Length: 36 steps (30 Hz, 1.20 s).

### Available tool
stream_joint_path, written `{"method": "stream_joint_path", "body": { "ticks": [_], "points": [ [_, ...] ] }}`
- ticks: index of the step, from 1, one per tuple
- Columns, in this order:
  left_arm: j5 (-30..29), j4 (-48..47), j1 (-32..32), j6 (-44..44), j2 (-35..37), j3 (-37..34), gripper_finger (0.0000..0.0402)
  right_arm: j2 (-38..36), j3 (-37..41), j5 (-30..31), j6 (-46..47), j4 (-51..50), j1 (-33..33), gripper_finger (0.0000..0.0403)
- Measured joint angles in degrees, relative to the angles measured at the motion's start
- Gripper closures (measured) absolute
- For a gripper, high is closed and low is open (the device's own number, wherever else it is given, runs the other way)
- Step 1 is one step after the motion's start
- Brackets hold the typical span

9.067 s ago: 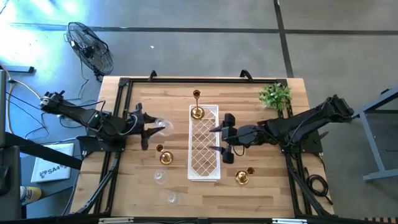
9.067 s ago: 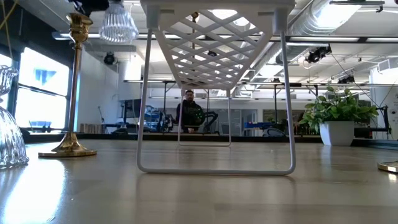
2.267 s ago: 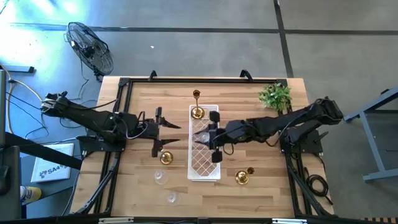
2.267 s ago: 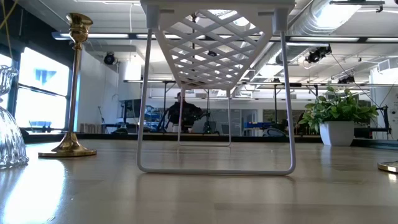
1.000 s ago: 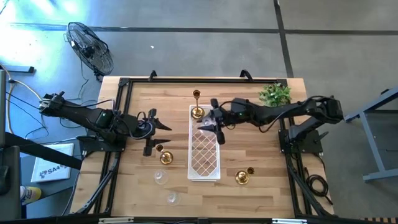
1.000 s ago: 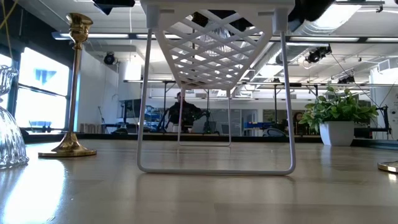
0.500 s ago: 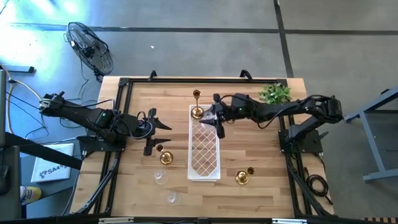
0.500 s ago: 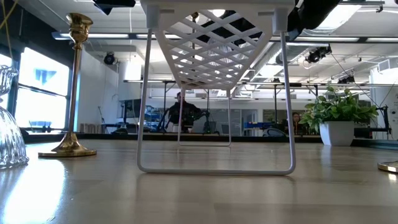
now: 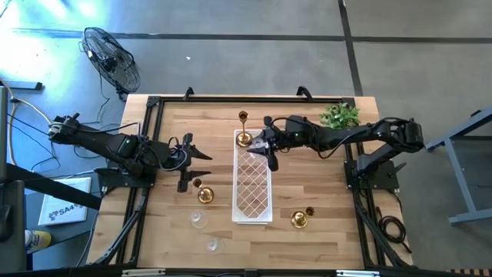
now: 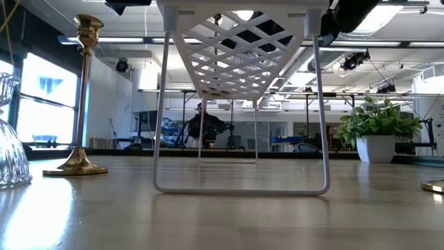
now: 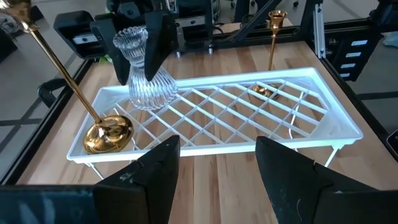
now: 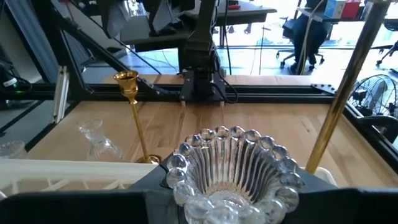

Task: Pick & Place candle stick holders
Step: Put the top transparent candle holder on the shelf

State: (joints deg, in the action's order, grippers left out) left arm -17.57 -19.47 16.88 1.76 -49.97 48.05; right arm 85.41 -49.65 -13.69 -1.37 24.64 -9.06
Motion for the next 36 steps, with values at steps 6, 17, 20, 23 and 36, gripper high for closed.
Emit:
{"method": "stream_joint_path", "body": {
  "ticks": [6, 17, 20, 23, 36],
  "points": [
    [-0.1, -0.5, 0.0, -0.4, 0.0, 0.0, 0.0197, 0.0, 0.0, 0.0, -0.1, -0.3, 0.0, 0.0294],
    [-0.1, -0.9, 0.0, -0.6, 0.0, 0.0, 0.0197, 0.0, 5.5, -0.2, -0.1, 11.4, 0.0, 0.0294],
    [-0.1, -0.6, 0.0, -0.6, 0.0, 0.0, 0.0197, 0.0, 5.5, -0.6, -0.1, 11.2, 0.0, 0.0294],
    [-0.1, 0.0, 0.0, -1.2, 0.0, 0.0, 0.0197, 0.0, 5.5, -1.1, -0.1, 12.2, 0.0, 0.0294],
    [-1.5, 0.1, 0.0, -1.5, 0.0, 0.0, 0.0197, 0.2, 5.5, -3.8, -0.1, 13.8, -1.5, 0.0294]
  ]
}}
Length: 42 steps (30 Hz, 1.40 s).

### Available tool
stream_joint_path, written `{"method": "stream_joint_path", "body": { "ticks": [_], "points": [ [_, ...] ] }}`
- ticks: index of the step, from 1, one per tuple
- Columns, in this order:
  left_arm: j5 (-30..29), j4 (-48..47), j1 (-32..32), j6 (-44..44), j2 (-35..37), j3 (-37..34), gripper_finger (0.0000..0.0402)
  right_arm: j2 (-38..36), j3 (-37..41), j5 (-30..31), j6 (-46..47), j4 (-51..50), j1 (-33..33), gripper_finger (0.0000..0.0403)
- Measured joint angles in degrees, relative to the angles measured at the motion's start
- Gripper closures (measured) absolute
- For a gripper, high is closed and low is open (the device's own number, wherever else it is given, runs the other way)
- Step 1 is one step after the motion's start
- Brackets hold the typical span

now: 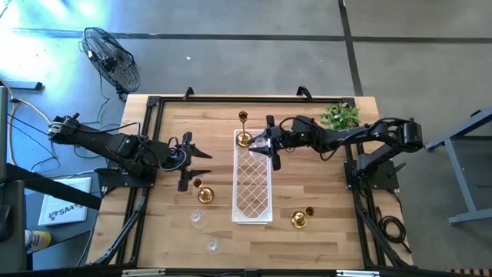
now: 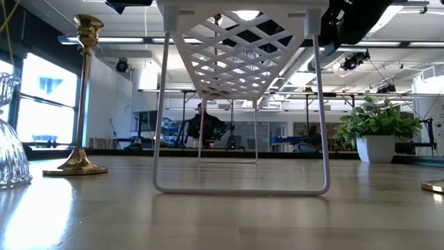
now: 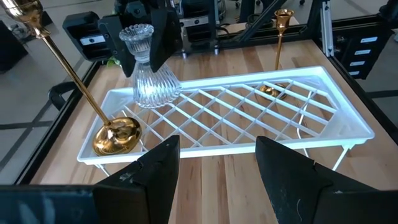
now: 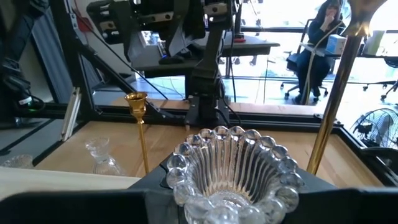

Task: Pick & Place candle stick holders
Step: Put the top transparent candle holder on the shelf

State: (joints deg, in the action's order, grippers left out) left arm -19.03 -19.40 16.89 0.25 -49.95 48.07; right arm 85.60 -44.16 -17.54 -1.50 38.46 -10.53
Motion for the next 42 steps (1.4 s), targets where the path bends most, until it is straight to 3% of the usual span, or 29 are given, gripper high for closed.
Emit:
{"method": "stream_joint_path", "body": {
  "ticks": [13, 42],
  "points": [
    [-0.2, 0.0, 0.0, -0.1, 0.0, 0.0, 0.0197, 4.3, 0.0, -3.5, 1.3, 5.0, -1.5, 0.0294],
    [0.0, -0.1, 0.0, -0.2, 0.0, 0.0, 0.0197, 4.2, 0.0, 0.7, 0.4, 0.5, -1.5, 0.0294]
  ]
}}
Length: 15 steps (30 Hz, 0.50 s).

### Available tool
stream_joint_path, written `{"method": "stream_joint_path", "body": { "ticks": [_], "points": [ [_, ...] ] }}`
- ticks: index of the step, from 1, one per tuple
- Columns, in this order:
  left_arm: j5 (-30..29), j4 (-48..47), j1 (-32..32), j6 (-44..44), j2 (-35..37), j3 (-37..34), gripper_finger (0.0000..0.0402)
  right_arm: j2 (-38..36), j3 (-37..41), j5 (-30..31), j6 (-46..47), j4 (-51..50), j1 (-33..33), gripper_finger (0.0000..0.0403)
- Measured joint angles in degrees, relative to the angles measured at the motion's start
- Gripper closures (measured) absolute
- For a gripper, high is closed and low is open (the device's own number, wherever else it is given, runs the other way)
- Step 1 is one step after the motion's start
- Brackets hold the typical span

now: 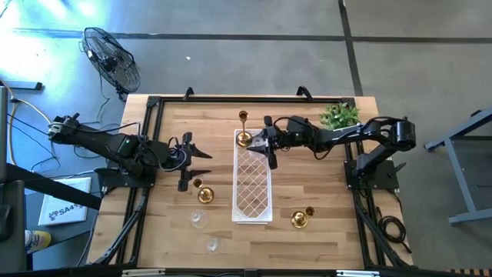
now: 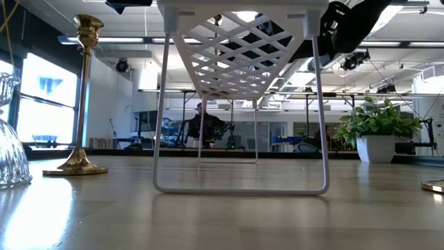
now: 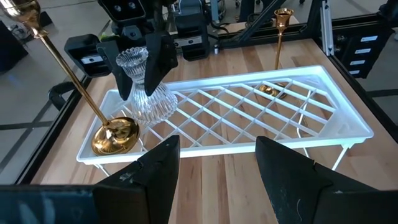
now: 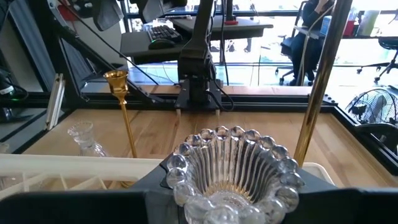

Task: Pick & Place candle stick holders
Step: Put the top transparent candle holder on the shelf

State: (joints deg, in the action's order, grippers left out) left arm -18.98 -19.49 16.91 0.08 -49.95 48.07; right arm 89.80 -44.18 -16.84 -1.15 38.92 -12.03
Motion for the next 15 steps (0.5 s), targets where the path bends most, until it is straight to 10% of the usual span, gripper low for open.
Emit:
{"method": "stream_joint_path", "body": {
  "ticks": [15],
  "points": [
    [0.3, -0.1, 0.0, 0.0, 0.0, 0.0, 0.0197, -0.1, -0.1, 3.0, 0.2, -1.7, 0.1, 0.0294]
  ]
}}
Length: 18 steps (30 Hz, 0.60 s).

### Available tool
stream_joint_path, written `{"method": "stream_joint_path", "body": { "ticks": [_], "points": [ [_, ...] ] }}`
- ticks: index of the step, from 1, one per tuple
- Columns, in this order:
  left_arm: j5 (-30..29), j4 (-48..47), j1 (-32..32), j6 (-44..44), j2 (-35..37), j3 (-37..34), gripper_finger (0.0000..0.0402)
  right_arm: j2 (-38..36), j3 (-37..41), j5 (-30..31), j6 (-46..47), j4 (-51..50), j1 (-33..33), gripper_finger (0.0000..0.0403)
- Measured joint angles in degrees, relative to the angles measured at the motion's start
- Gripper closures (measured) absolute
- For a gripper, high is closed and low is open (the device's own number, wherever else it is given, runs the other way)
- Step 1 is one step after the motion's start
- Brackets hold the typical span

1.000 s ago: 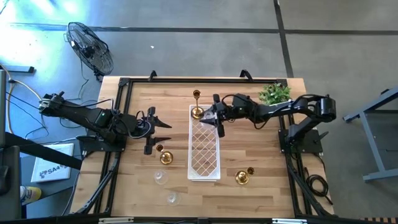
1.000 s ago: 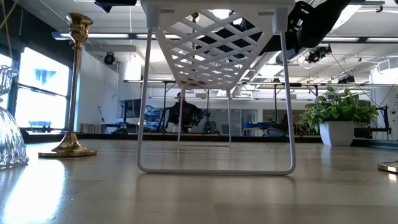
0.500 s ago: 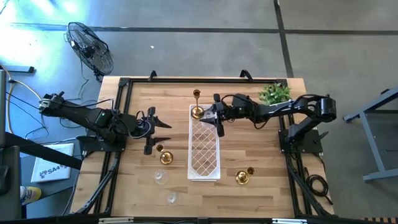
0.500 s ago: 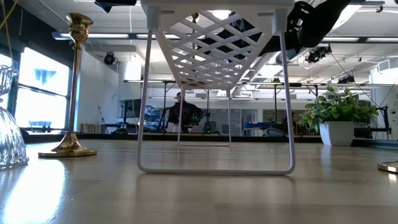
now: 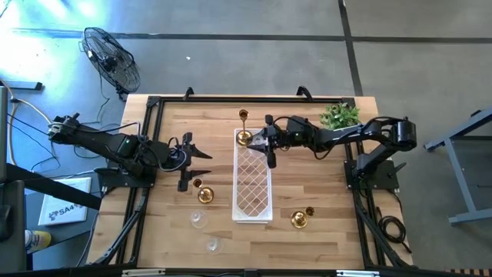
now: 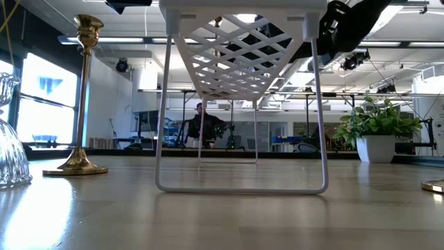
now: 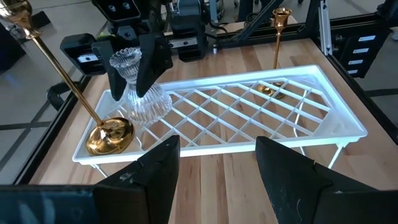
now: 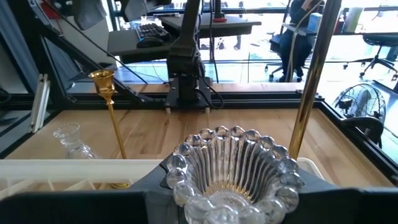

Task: Pick & Place candle stick holders
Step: Put the top transparent candle holder on the shelf

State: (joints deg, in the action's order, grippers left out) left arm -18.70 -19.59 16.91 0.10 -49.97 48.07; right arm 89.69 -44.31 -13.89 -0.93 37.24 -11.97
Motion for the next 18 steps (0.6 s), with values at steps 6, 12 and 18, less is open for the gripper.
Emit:
{"method": "stream_joint_path", "body": {
  "ticks": [6, 12, 18],
  "points": [
    [0.0, -0.1, 0.0, 0.0, 0.0, 0.0, 0.0197, 0.0, 0.0, -0.1, -0.1, 0.1, 0.5, 0.0294],
    [0.1, -0.1, 0.0, 0.0, 0.0, 0.0, 0.0197, 0.0, 0.0, -1.9, 0.1, 0.1, 0.7, 0.0294],
    [0.1, -0.1, 0.0, 0.2, 0.0, 0.0, 0.0197, 0.0, 0.1, -2.7, 2.4, 0.4, 0.7, 0.0266]
  ]
}}
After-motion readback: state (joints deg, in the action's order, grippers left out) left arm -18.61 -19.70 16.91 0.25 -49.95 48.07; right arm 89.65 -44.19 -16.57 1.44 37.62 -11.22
